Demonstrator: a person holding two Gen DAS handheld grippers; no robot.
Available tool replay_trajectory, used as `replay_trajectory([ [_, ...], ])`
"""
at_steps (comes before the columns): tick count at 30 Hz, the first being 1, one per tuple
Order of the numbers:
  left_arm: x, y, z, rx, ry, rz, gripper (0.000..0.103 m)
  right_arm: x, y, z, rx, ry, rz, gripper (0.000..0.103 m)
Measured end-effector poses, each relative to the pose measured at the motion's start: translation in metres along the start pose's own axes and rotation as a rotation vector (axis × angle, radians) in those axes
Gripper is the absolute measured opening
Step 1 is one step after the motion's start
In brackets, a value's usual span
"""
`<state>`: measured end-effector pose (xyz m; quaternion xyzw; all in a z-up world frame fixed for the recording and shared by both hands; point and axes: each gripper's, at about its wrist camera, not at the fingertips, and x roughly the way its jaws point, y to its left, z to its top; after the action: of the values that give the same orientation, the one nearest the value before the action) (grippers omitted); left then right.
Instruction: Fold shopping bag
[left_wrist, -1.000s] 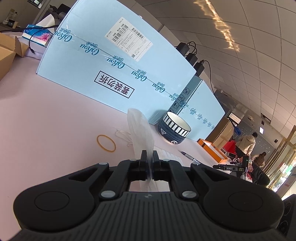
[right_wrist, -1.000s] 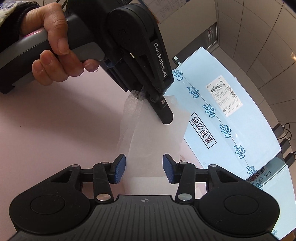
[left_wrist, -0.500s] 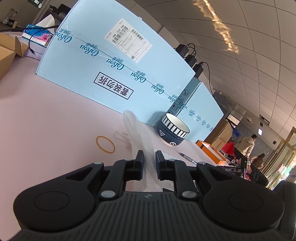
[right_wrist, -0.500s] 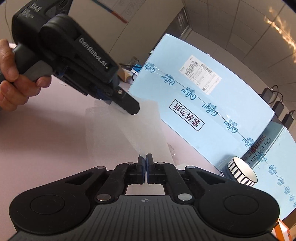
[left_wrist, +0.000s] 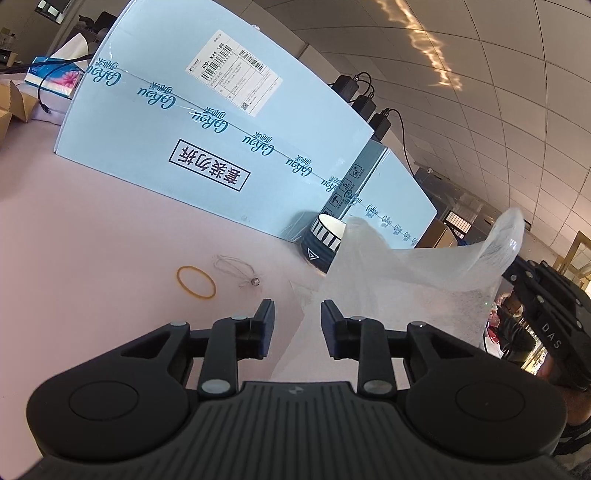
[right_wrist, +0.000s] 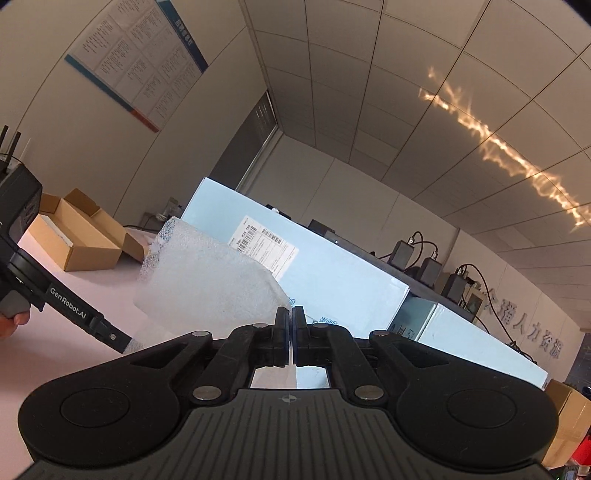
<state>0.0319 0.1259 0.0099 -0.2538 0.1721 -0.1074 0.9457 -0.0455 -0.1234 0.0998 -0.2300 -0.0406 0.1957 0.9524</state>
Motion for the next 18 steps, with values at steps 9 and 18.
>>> replay_trajectory([
  [9, -0.006, 0.000, -0.002, 0.002, -0.001, 0.007, 0.000, -0.031, 0.003, 0.007, 0.020, -0.062, 0.038, 0.002],
  [18, -0.078, -0.043, 0.004, 0.031, -0.022, 0.119, 0.000, -0.057, -0.033, 0.039, 0.177, -0.183, 0.122, 0.002],
])
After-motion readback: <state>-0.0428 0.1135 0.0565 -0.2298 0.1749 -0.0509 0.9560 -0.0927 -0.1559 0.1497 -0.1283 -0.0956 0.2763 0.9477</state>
